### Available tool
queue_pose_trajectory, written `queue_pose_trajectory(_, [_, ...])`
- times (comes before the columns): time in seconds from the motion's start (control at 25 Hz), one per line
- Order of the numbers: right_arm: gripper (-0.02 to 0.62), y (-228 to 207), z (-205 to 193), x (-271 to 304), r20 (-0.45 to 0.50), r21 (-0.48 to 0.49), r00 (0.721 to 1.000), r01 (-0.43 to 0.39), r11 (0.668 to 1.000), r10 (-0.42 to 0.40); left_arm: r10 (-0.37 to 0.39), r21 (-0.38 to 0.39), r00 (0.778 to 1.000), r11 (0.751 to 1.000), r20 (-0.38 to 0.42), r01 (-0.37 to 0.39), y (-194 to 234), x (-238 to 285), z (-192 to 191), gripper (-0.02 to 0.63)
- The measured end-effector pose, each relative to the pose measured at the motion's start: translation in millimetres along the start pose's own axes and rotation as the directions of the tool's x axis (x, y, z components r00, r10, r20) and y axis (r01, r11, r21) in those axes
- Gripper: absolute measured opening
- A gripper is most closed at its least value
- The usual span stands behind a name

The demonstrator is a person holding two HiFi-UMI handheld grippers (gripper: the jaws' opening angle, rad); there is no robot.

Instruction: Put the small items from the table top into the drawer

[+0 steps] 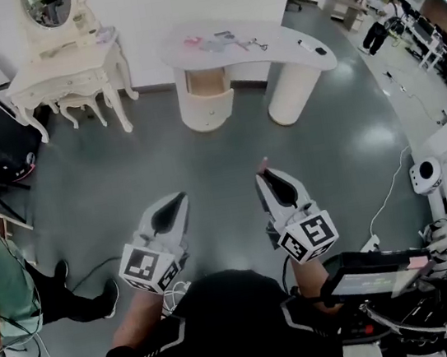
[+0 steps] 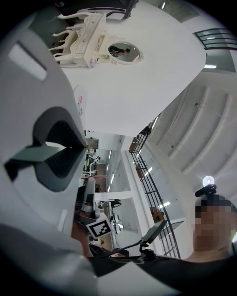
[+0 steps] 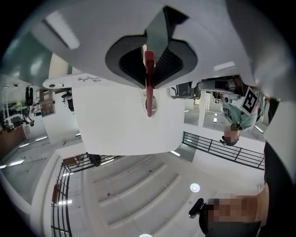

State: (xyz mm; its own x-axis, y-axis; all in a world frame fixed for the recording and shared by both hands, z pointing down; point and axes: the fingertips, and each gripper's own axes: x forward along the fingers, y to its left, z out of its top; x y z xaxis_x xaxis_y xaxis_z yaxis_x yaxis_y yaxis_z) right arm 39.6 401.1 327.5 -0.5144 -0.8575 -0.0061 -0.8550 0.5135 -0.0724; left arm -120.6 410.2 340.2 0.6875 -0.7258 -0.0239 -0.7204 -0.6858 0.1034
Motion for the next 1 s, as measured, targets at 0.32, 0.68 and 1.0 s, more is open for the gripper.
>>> queue_pose_trajectory(0.32, [0.054,6.3,-3.5,14.3,-0.009,-0.009,0.998,0.064,0.998,-0.064,-0.058,-0.015,0.998,0.998,0.016,0.058,21.9,0.4,0.8,-0.002])
queue_pose_trajectory(0.68, [0.054,-27.1,-5.0,46.4,-0.004,0.009,0.999,0.033,0.999,-0.032,-0.039,-0.01,0.999,0.999,0.007,0.039,39.1,37.3,1.0,-0.002])
queue_pose_trajectory(1.0, [0.054,-79.0,7.7,82.6,0.029,-0.047,0.997,-0.066,0.997,0.067,0.013,0.002,1.0,1.0,-0.007,-0.013,56.6,103.8,7.2,-0.002])
